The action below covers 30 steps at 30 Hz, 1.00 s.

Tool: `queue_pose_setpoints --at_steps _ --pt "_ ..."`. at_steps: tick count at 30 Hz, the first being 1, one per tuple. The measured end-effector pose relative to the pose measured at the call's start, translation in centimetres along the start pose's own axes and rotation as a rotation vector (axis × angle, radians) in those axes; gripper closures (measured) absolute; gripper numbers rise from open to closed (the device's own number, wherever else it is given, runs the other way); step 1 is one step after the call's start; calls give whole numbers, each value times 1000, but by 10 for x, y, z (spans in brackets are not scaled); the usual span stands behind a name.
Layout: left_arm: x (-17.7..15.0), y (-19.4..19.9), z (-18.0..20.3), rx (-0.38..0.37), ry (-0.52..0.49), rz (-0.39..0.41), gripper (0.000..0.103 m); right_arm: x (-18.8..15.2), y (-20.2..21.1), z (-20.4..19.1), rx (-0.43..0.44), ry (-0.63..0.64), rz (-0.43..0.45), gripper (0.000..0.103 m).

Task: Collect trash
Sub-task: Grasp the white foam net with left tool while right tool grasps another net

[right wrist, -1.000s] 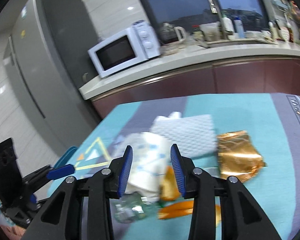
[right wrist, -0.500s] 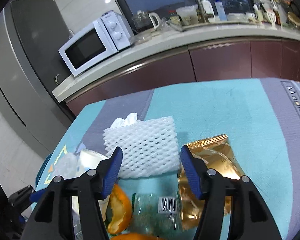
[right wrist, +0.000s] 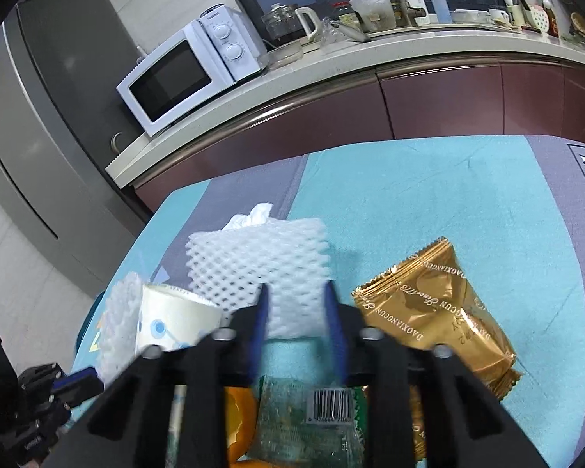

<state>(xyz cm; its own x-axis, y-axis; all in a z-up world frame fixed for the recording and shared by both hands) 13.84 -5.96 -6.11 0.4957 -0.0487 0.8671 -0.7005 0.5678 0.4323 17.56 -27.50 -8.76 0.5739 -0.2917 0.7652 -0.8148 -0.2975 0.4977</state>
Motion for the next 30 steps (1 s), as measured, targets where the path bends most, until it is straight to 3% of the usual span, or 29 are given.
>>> queue_pose_setpoints --at_steps 2,7,8,11,13,19,22,23,25,30 --pt "2 4 -4 10 8 10 97 -1 3 -3 7 13 6 99" --pt "6 11 -17 43 17 26 97 0 10 -10 38 21 14 99" --pt "6 12 -18 53 15 29 90 0 10 -10 45 14 10 98" --pt "6 14 -19 77 -9 39 66 0 7 -5 40 -11 5 87" --pt "6 13 -18 93 -28 41 63 0 4 -1 38 -36 3 63" --pt "3 4 -10 103 -105 22 56 0 -9 4 34 -51 -24 62" --pt "0 -4 -8 100 -121 -3 60 -1 -15 2 51 -40 -40 64" --pt "-2 -7 -7 94 -118 -14 71 -2 -16 0 57 -31 -45 68" --pt "-5 -13 -9 87 -104 -40 85 -4 -17 -2 60 -12 -48 92" --pt "-6 -13 -12 92 -84 -40 93 -1 -8 -8 63 25 -9 98"
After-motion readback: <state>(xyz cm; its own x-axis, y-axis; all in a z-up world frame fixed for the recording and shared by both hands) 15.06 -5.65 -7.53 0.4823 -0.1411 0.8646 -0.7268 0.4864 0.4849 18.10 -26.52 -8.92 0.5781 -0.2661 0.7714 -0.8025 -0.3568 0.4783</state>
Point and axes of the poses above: each gripper's, at about its wrist camera, not at the fingertips, and y roughly against the way its jaws point, z to its right, x to its top, the point moved 5 cm from there along -y, roughly the way its jaws point, and after that the axes turned 12 degrees about z, right-handed, at the moved point
